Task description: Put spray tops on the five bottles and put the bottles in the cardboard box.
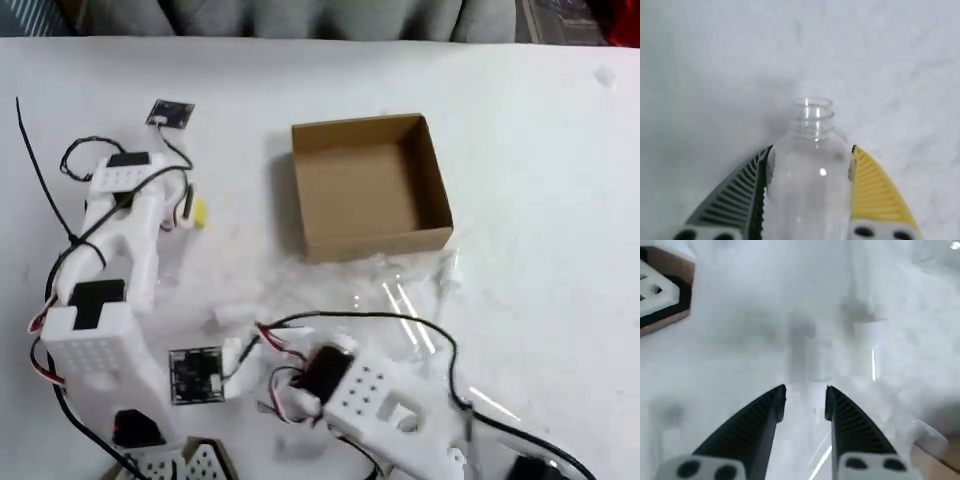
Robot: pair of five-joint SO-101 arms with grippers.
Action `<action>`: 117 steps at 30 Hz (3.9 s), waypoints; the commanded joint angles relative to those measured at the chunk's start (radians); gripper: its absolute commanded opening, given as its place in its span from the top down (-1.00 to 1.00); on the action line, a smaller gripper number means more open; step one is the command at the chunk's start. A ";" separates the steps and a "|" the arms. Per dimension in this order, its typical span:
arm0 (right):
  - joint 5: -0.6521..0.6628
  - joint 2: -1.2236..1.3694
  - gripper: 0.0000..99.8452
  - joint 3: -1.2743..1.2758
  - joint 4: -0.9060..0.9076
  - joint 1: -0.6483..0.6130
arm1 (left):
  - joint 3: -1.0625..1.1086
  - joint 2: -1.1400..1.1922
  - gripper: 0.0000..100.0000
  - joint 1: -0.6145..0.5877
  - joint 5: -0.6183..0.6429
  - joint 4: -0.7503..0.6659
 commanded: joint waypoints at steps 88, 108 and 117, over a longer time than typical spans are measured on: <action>-0.891 -0.400 0.97 -0.407 -0.783 0.641 | 1.186 -1.601 0.95 0.387 0.215 -0.830; -0.845 -0.074 0.97 -0.821 -0.527 0.361 | 1.539 -2.212 0.95 0.389 0.215 -0.802; -0.852 -0.122 0.97 -0.819 -0.461 0.361 | 1.560 -2.210 0.95 0.389 0.210 -0.802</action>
